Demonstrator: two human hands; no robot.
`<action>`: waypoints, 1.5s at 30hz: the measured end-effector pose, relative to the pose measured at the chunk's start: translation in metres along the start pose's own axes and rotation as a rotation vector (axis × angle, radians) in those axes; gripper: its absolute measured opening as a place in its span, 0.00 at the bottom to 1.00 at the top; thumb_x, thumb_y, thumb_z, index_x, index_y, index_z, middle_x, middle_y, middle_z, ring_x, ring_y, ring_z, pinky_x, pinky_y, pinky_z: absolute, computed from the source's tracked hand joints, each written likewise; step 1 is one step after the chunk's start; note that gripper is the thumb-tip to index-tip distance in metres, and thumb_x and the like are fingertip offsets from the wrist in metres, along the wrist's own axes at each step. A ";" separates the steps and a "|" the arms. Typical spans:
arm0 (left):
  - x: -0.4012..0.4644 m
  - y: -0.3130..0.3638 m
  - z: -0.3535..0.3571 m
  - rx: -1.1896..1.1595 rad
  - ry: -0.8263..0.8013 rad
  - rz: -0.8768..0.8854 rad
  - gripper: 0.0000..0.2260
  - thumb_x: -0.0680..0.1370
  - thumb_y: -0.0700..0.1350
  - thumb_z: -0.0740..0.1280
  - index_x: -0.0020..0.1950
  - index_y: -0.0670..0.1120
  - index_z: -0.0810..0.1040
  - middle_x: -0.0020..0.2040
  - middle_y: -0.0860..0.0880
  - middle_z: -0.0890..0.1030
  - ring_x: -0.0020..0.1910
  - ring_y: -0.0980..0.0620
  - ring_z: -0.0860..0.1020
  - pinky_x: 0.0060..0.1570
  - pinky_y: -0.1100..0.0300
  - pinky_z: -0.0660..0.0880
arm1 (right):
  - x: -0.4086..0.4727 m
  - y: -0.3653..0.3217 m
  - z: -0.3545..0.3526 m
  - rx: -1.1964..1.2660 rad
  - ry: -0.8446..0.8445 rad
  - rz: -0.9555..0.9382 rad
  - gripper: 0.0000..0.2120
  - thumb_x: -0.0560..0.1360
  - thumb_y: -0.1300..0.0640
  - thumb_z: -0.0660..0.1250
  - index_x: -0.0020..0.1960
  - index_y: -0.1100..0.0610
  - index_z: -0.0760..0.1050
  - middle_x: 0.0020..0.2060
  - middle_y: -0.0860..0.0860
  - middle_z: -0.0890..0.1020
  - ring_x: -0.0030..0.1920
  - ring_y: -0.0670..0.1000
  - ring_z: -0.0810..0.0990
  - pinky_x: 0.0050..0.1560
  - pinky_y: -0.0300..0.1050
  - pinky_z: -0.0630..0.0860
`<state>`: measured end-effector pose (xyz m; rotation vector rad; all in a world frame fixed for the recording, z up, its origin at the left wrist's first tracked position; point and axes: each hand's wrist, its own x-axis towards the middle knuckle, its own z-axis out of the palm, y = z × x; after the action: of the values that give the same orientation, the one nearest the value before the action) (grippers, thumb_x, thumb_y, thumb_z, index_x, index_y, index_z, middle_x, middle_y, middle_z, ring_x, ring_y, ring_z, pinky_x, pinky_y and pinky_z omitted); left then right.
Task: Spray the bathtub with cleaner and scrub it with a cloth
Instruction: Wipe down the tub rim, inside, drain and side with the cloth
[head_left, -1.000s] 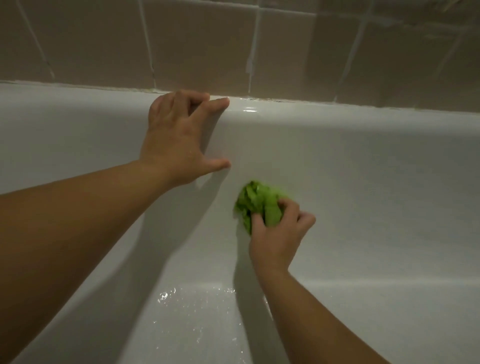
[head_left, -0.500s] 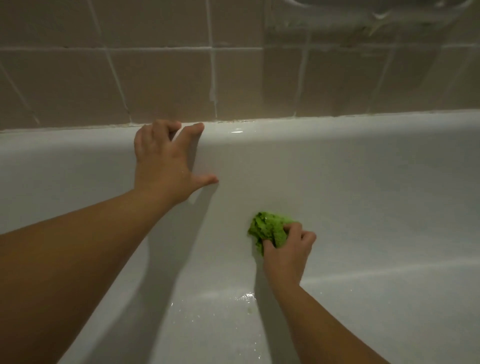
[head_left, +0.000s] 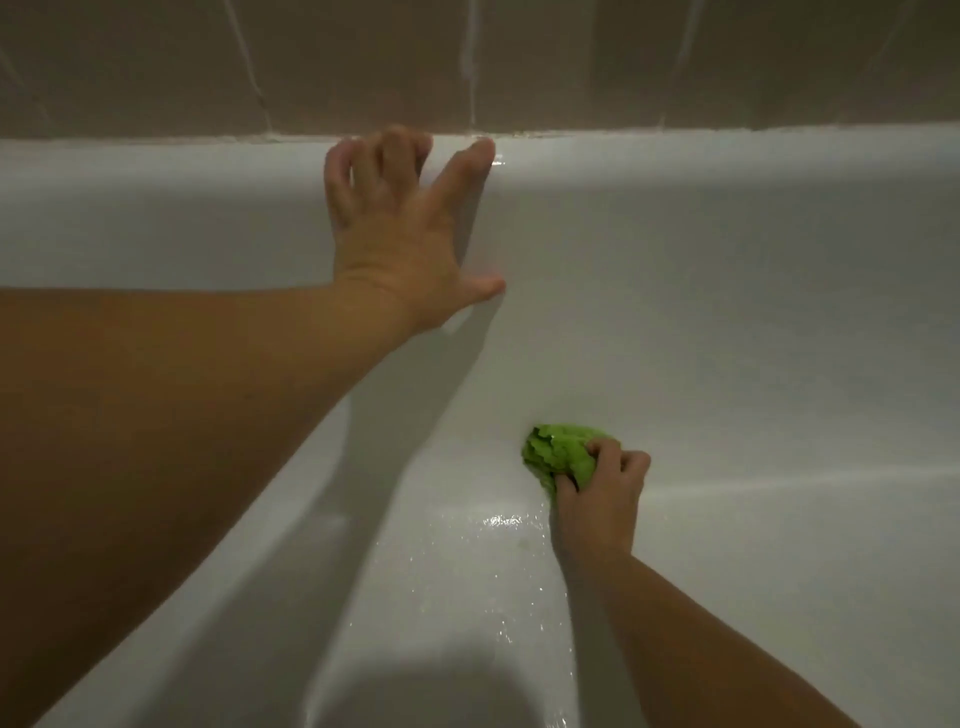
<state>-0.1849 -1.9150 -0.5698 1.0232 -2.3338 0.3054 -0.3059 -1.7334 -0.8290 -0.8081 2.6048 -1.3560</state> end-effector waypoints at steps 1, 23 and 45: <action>0.002 0.001 -0.001 0.022 -0.020 0.010 0.46 0.62 0.72 0.74 0.75 0.63 0.59 0.67 0.42 0.64 0.67 0.37 0.64 0.75 0.40 0.52 | 0.001 -0.001 0.000 -0.007 -0.009 0.032 0.24 0.70 0.66 0.73 0.58 0.46 0.69 0.55 0.43 0.60 0.54 0.55 0.72 0.57 0.46 0.73; 0.031 0.008 -0.023 0.007 -0.143 0.289 0.47 0.62 0.53 0.85 0.78 0.51 0.68 0.64 0.40 0.72 0.60 0.36 0.70 0.61 0.42 0.69 | 0.089 -0.196 -0.107 0.413 0.335 0.028 0.25 0.68 0.61 0.78 0.61 0.47 0.75 0.60 0.44 0.68 0.60 0.51 0.72 0.61 0.45 0.69; 0.120 0.058 0.000 -0.084 -0.335 1.018 0.45 0.73 0.54 0.75 0.83 0.42 0.56 0.83 0.43 0.58 0.81 0.44 0.59 0.78 0.52 0.61 | 0.096 -0.110 -0.103 0.399 0.271 -0.021 0.27 0.67 0.61 0.79 0.57 0.43 0.70 0.61 0.44 0.66 0.61 0.51 0.75 0.63 0.48 0.76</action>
<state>-0.2927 -1.9478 -0.4984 -0.2637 -2.9714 0.4218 -0.3758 -1.7563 -0.6655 -0.6275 2.3717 -2.0264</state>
